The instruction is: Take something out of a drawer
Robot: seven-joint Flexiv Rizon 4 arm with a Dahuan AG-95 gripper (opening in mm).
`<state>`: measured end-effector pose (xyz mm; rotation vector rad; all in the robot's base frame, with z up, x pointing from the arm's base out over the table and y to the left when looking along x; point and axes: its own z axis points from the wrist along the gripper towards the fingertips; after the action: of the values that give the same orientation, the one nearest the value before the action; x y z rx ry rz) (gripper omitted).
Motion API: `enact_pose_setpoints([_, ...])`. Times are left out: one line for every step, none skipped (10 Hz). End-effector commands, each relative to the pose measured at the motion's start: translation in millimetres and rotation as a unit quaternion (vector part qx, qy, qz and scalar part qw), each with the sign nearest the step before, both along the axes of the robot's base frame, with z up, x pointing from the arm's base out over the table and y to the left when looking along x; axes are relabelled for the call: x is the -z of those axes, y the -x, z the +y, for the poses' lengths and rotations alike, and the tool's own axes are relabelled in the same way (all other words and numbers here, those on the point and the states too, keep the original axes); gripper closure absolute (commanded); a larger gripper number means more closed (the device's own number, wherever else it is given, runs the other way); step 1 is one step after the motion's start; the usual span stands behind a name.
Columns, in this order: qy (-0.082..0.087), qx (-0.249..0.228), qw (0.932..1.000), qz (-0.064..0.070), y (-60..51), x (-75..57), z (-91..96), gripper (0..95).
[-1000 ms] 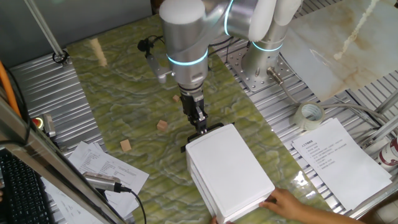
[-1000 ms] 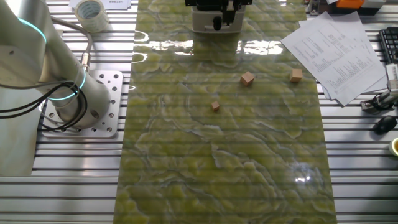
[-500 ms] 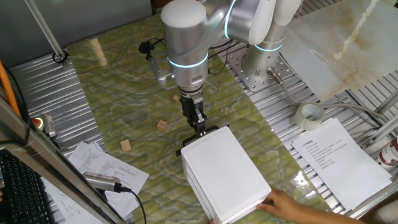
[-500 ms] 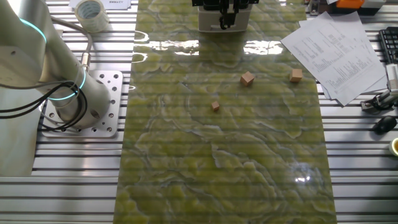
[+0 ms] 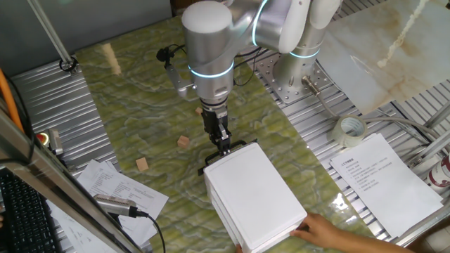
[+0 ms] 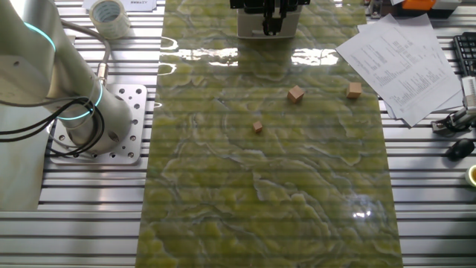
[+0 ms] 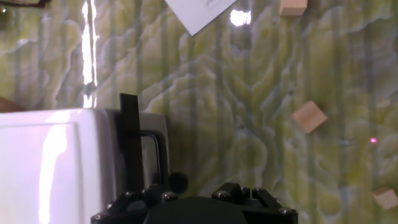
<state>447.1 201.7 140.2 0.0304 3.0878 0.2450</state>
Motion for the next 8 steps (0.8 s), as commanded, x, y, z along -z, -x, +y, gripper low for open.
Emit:
enact_pose_setpoints([0.002,-0.013,0.9999,0.004,0.0,-8.3,-14.1,38.0])
enact_pose_setpoints([0.010,-0.018,0.9998,0.005,0.7,-11.2,-20.7,38.0])
enact_pose_setpoints([0.025,-0.022,0.9994,0.008,1.0,-12.7,-29.5,38.0])
enact_pose_setpoints([0.042,-0.028,0.9987,0.009,0.4,-12.1,-42.3,38.0])
enact_pose_setpoints([0.047,-0.034,0.9983,0.009,-0.1,-10.6,-52.3,38.0])
enact_pose_setpoints([0.045,-0.038,0.9982,0.009,-0.1,-10.0,-60.6,38.0])
enact_pose_setpoints([0.049,-0.040,0.9980,0.010,0.2,-11.0,-64.6,38.0])
enact_pose_setpoints([0.050,-0.042,0.9978,0.012,0.7,-15.5,-72.1,38.0])
